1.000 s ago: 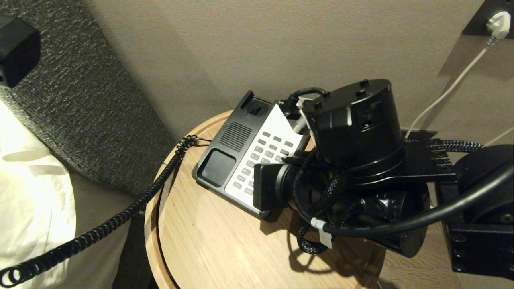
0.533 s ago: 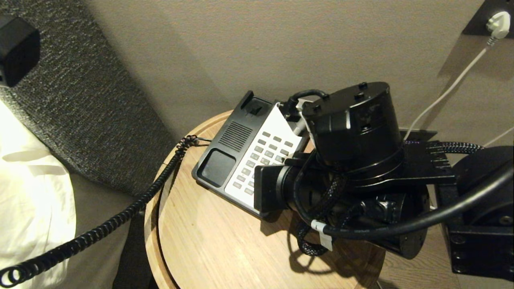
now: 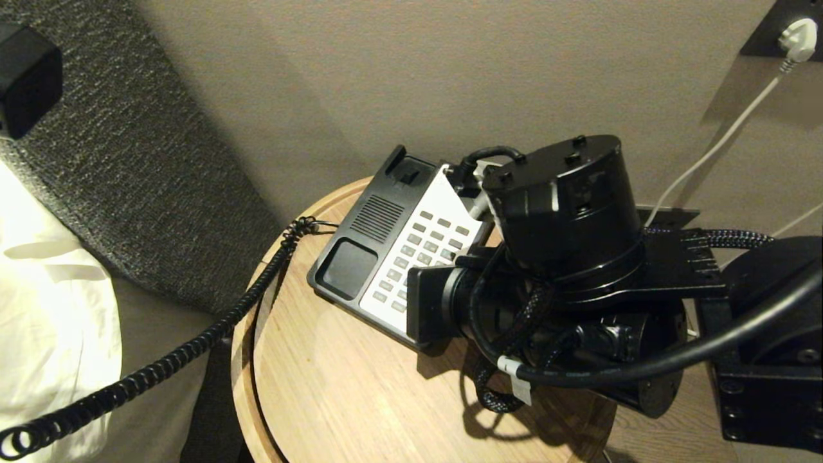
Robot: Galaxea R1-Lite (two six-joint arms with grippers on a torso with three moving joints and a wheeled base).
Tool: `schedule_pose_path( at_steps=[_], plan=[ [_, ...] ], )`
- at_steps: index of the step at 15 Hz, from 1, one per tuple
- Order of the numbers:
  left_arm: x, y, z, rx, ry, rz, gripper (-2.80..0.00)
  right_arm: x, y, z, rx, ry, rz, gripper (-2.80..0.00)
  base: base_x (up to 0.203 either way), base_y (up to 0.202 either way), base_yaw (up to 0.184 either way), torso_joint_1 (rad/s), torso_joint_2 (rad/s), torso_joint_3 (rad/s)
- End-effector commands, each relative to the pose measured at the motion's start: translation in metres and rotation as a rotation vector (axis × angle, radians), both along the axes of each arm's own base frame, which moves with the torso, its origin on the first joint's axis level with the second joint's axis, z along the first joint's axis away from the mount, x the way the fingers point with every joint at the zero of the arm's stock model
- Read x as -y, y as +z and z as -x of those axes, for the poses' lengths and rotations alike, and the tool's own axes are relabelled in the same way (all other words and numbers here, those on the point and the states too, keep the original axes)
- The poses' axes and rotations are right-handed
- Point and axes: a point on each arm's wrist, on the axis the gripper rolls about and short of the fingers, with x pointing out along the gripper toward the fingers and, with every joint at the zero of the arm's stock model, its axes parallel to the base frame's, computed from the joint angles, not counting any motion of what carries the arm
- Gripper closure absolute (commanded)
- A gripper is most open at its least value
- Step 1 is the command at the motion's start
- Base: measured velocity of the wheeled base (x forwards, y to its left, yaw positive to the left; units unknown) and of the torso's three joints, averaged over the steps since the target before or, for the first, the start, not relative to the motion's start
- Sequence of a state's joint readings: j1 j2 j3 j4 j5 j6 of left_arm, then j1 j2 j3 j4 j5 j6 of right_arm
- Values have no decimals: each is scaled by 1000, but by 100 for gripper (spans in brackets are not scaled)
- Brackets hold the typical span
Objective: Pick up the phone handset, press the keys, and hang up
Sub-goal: Dial the number
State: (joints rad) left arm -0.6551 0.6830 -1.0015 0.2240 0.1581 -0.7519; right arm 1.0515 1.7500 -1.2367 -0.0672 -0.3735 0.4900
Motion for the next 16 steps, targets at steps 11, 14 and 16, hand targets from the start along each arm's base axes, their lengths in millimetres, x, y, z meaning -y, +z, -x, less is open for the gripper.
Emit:
schedule_pose_path(
  at_steps=[11,14,16],
  plan=[
    [0,0,0,-3,0,3,0,-2,0,-1,3,-4,2,0,0,0,0,0,0,0],
    [0,0,0,-4,1,2,0,1,6,0,14,-7,-17,0,0,0,0,0,0,0],
    [0,-1,0,-5,1,1,0,2,11,1,22,-10,-29,0,0,0,0,0,0,0]
  ],
)
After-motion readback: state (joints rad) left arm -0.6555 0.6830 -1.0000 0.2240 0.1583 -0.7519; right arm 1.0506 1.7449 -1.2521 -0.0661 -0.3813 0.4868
